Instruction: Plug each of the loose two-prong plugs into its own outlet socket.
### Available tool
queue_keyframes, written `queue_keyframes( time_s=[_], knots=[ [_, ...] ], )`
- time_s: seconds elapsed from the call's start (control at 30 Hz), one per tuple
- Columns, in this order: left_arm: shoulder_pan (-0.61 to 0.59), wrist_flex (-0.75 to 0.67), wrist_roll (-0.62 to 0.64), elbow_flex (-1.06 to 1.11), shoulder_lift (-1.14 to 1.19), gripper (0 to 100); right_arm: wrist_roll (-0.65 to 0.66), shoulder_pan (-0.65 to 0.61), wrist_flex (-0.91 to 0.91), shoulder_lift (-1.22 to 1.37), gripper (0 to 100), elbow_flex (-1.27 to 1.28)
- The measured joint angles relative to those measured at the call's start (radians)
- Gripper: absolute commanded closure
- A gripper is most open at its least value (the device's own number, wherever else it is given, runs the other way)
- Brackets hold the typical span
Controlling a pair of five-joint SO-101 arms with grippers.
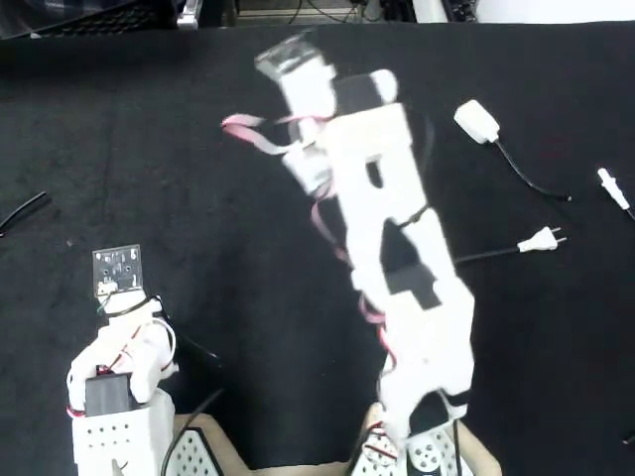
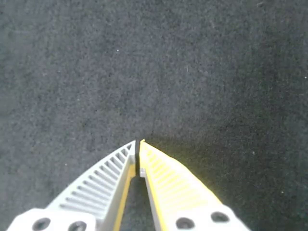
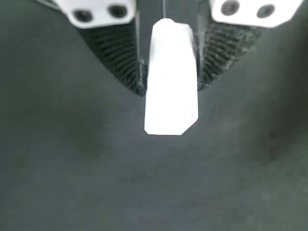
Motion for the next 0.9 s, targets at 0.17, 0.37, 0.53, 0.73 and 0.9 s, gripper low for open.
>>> queue_keyframes(
  time_s=[0.17, 0.37, 0.53, 0.73, 0.9],
  knots=[
    [0.000, 0.000, 0.000, 0.000, 0.000, 97, 0.000, -0.201, 0.000, -0.186, 98.7, 0.250],
    [0.000, 0.000, 0.000, 0.000, 0.000, 97, 0.000, -0.322, 0.000, -0.321, 98.7, 0.523],
    [0.000, 0.000, 0.000, 0.000, 0.000, 97, 0.000, -0.322, 0.000, -0.434, 98.7, 0.767],
    [0.000, 0.000, 0.000, 0.000, 0.000, 97, 0.052, -0.362, -0.049, -0.674, 98.7, 1.091],
    [0.000, 0.000, 0.000, 0.000, 0.000, 97, 0.114, -0.370, -0.210, -0.876, 94.4, 1.378]
  ],
)
